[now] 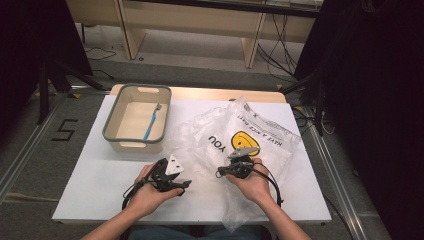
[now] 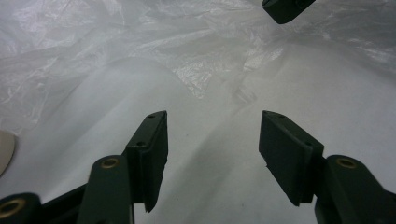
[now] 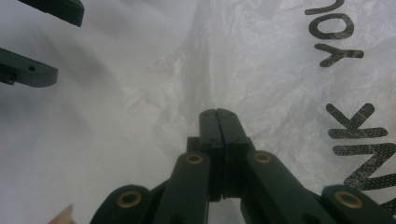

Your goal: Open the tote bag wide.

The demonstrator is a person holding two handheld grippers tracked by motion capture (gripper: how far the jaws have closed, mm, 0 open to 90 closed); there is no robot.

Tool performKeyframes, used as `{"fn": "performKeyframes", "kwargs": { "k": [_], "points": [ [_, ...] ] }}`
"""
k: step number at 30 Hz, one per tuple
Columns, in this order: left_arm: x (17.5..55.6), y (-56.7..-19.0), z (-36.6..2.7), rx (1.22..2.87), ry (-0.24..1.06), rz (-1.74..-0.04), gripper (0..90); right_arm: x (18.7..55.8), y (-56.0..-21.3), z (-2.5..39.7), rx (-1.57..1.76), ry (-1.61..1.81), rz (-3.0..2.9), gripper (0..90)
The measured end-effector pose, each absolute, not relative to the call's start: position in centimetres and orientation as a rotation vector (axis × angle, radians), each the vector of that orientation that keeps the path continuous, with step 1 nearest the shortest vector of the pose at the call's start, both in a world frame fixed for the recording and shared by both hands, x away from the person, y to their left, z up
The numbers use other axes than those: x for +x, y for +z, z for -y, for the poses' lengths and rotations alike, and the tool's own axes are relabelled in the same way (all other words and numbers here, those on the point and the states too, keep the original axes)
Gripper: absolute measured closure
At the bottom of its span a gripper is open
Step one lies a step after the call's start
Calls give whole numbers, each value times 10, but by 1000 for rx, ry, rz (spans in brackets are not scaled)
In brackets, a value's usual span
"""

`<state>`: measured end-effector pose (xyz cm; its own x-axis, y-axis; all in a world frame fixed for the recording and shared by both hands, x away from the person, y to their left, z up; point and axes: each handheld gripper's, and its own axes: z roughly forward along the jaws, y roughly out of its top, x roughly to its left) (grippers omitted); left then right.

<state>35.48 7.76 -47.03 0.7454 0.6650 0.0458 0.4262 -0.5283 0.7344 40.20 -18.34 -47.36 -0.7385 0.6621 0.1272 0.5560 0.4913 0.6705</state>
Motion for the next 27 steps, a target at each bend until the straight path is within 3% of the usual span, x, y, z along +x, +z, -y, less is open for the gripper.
{"fn": "performKeyframes", "kwargs": {
  "k": [4, 14, 22, 27],
  "points": [
    [356, -470, -76, 2198, 419, -804, 493, 401, -469, 183, 1056, 1107, -2567, 900],
    [384, -467, -48, 2170, 431, -768, 799, 400, -468, 182, 1041, 1106, -2574, 897],
    [403, -486, -34, 2256, 418, -790, 866, 405, -475, 178, 1013, 1071, -2576, 750],
    [406, -490, -33, 2261, 416, -798, 880, 407, -478, 173, 989, 1055, -2584, 873]
  ]
}}
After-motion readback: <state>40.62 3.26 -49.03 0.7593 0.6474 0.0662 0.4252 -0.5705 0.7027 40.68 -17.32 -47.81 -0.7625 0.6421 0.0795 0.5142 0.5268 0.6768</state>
